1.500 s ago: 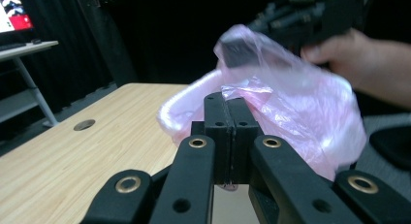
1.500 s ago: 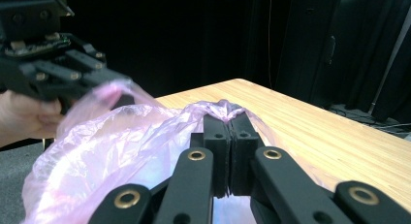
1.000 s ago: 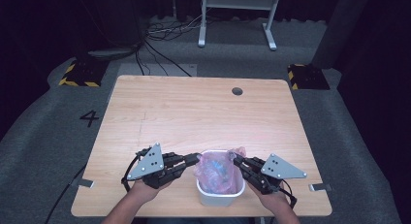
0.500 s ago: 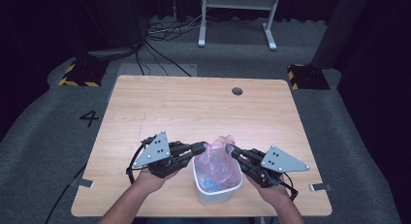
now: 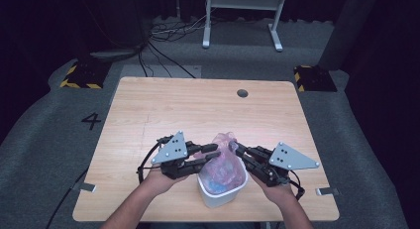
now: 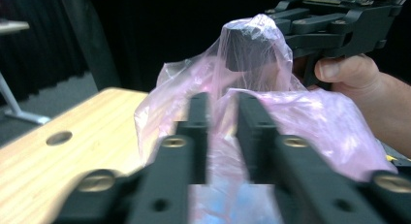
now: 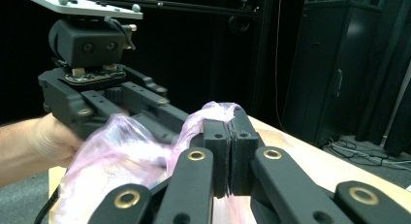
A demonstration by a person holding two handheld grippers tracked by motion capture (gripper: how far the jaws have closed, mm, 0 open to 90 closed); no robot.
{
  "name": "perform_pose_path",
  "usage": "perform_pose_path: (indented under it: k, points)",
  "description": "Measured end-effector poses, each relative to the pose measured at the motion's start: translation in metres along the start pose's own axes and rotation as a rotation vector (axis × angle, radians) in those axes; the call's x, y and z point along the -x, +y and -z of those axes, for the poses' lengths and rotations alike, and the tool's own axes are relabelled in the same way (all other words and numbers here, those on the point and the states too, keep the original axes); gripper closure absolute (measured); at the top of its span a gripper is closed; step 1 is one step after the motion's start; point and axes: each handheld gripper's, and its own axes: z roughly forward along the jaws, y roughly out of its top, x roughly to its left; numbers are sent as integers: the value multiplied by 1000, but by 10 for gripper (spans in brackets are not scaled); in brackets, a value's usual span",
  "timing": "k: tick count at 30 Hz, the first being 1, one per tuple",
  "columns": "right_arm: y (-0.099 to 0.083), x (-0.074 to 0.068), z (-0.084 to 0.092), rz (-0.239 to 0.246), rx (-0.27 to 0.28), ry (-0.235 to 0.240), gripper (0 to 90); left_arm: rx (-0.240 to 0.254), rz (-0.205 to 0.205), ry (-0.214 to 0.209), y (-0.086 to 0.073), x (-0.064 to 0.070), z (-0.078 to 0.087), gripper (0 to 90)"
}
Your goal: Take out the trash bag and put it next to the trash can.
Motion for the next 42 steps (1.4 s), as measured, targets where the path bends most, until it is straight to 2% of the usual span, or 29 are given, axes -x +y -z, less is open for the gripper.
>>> perform_pose_path:
  k: [2,5,8,14,16,21,27,31,37,42]
  points:
    - [1,0,-1,0,2,8,889,-42,17,-5,0,-2,-3,547]
    - [3,-2,-2,3,0,22,889,-60,16,5,0,-2,-8,419]
    - [5,-5,-7,9,-20,37,889,-50,-8,-17,2,-1,-11,392]
    - [11,-11,-15,30,-58,84,887,-75,-72,-32,4,4,-20,378]
    - [12,-14,-17,34,-64,94,887,-75,-90,-40,3,6,-21,437]
    - [10,-16,-18,20,-66,122,882,-79,-122,-46,3,6,-20,658]
    - [6,-11,-15,-9,-60,127,849,-105,-136,-41,3,6,-20,867]
    - [3,-9,-11,-24,-53,122,773,-104,-148,-43,3,5,-20,886]
    - [-4,-3,-1,-67,-40,92,542,-99,-154,-29,3,5,-20,889]
    - [-11,3,12,-109,-6,51,449,-83,-144,-25,4,4,-19,889]
